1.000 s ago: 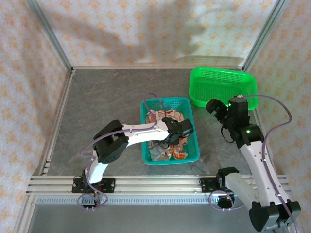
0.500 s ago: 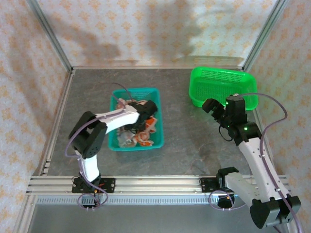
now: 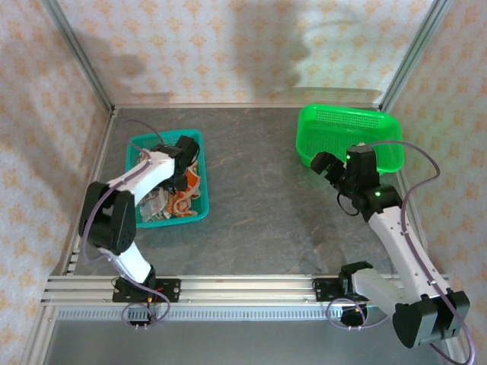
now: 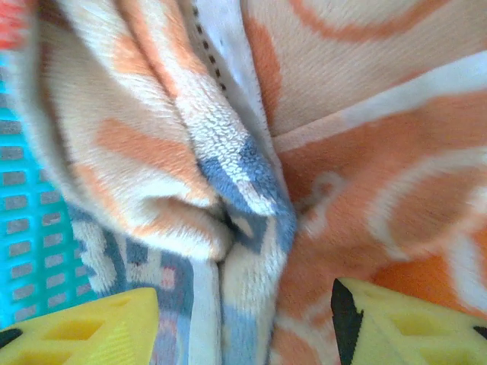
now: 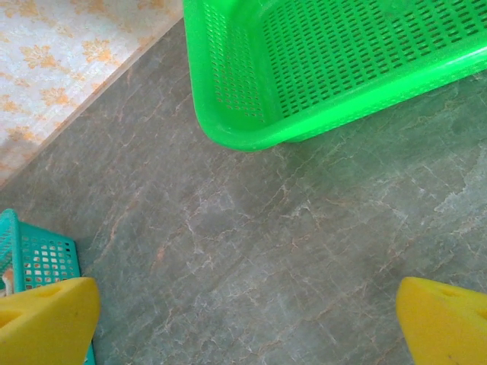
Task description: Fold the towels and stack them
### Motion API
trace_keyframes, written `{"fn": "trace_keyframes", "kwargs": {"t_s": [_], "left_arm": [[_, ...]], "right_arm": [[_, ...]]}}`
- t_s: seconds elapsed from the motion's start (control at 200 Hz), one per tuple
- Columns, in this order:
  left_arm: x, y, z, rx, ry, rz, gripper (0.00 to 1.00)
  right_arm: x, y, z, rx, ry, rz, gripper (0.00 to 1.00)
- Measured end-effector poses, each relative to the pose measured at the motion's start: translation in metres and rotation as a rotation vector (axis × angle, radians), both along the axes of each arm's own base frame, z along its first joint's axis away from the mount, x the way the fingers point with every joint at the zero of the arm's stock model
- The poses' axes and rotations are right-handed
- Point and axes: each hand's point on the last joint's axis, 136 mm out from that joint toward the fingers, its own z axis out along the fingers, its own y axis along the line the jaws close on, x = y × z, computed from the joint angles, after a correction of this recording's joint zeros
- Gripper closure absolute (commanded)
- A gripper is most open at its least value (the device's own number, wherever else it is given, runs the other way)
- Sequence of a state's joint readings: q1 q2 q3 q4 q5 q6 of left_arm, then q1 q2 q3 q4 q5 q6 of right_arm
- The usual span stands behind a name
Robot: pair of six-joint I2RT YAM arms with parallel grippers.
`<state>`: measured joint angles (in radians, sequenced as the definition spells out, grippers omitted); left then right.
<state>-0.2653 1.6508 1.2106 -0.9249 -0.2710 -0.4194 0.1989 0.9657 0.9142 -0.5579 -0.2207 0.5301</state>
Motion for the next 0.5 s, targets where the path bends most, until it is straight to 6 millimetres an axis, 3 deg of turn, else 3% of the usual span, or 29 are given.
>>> {"fn": "trace_keyframes", "kwargs": {"t_s": [0.145, 0.2, 0.26, 0.355, 0.5], "left_arm": [[0.007, -0.022, 0.031, -0.170, -0.131, 0.036, 0.46], [0.009, -0.031, 0.033, -0.233, -0.158, 0.056, 0.56], [0.010, -0.040, 0.025, -0.301, -0.175, 0.086, 0.61], [0.001, -0.052, 0.000, -0.381, -0.156, 0.139, 0.80], [-0.013, -0.060, -0.032, -0.437, -0.114, 0.203, 0.81]], "right_arm": [[0.004, 0.008, 0.001, 0.002, -0.008, 0.023, 0.01], [0.005, 0.012, 0.001, 0.002, -0.008, 0.034, 0.01], [0.006, 0.016, 0.003, 0.003, -0.010, 0.046, 0.01], [0.008, 0.022, 0.003, 0.003, -0.013, 0.062, 0.01], [0.009, 0.029, 0.001, 0.000, -0.010, 0.083, 0.01]]}}
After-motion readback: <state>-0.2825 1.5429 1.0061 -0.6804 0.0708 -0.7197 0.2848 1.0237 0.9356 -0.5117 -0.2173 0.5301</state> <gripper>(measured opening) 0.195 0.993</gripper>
